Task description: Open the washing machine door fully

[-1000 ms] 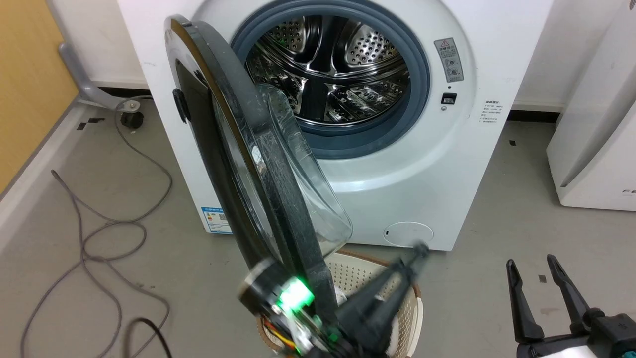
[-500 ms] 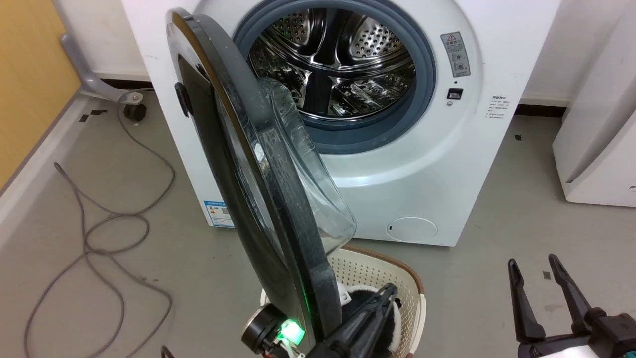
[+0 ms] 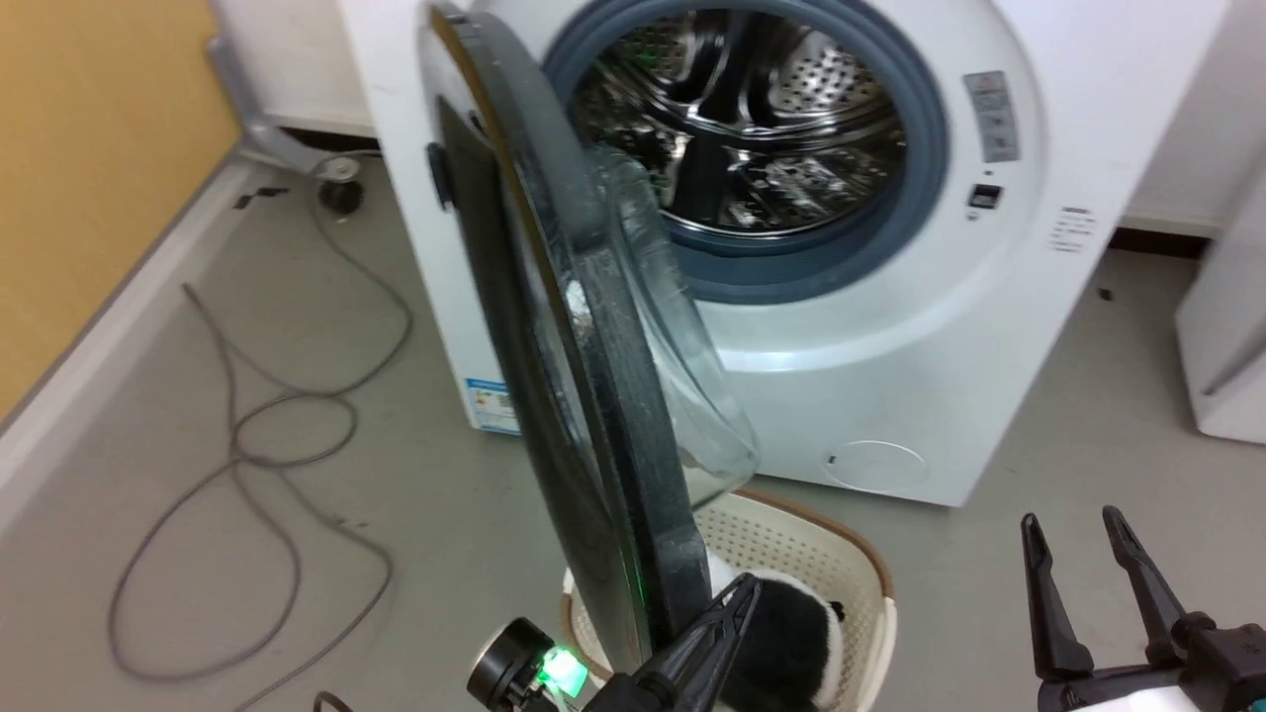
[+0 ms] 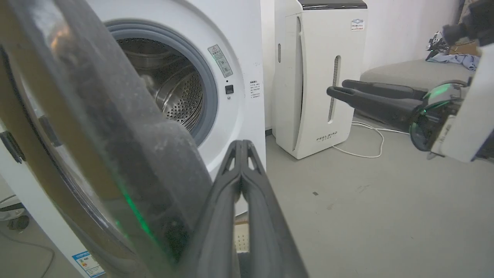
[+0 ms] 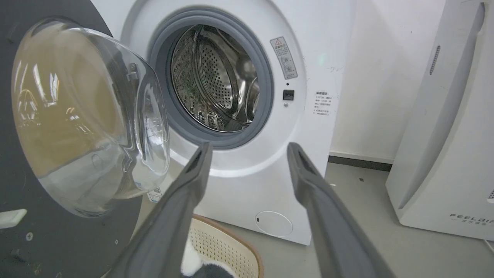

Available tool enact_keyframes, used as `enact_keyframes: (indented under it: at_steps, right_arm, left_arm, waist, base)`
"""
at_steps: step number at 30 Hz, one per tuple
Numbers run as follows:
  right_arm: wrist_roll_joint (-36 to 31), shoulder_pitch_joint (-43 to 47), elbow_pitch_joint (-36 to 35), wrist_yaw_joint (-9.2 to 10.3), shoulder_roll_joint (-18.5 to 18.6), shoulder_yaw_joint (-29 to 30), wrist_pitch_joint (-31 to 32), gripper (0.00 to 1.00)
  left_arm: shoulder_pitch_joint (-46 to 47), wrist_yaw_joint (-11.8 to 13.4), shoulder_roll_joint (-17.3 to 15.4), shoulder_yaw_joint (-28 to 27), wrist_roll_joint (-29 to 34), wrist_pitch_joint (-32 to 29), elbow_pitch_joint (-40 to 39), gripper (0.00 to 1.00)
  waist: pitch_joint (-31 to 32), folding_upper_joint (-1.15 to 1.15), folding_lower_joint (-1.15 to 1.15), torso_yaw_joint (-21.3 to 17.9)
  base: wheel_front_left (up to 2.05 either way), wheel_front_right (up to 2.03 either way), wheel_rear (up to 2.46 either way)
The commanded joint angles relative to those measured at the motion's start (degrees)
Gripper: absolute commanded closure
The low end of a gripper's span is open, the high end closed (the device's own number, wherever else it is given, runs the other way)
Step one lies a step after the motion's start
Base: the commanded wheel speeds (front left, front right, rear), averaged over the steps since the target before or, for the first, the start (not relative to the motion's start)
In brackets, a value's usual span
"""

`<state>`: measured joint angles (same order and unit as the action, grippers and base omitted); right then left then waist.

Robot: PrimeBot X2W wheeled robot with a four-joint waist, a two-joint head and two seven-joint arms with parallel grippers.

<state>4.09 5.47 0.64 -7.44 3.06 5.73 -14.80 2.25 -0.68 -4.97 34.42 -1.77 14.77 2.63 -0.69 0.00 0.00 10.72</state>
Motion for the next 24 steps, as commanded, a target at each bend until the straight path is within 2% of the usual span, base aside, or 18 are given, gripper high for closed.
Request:
enact_keyframes:
  at_steps: [1, 17, 24]
  right_arm:
    - [0.21, 0.23, 0.01, -0.05, -0.18, 0.00, -0.19, 0.00]
    - [1.51, -0.43, 0.16, -0.05, -0.18, 0.12, -0.19, 0.00]
    - [1.36, -1.00, 0.24, -0.05, -0.18, -0.10, -0.19, 0.00]
  left_arm:
    - [-0.71, 0.25, -0.64, -0.62, -0.17, 0.23, 0.46, 1.00]
    - [-2.80, 0.91, -3.53, -2.22, -0.42, 0.23, -0.88, 1.00]
    - [-3.35, 2.86, -5.64, -5.97, -1.24, 0.23, -2.08, 1.00]
  waist:
    - [0.02, 0.00, 0.00, 1.64]
    - [-0.43, 0.00, 0.00, 15.03]
    - [-1.42, 0.00, 0.00, 19.39]
  base:
    - [0.00, 0.00, 0.00]
    - [0.00, 0.00, 0.00]
    - [0.00, 0.00, 0.00]
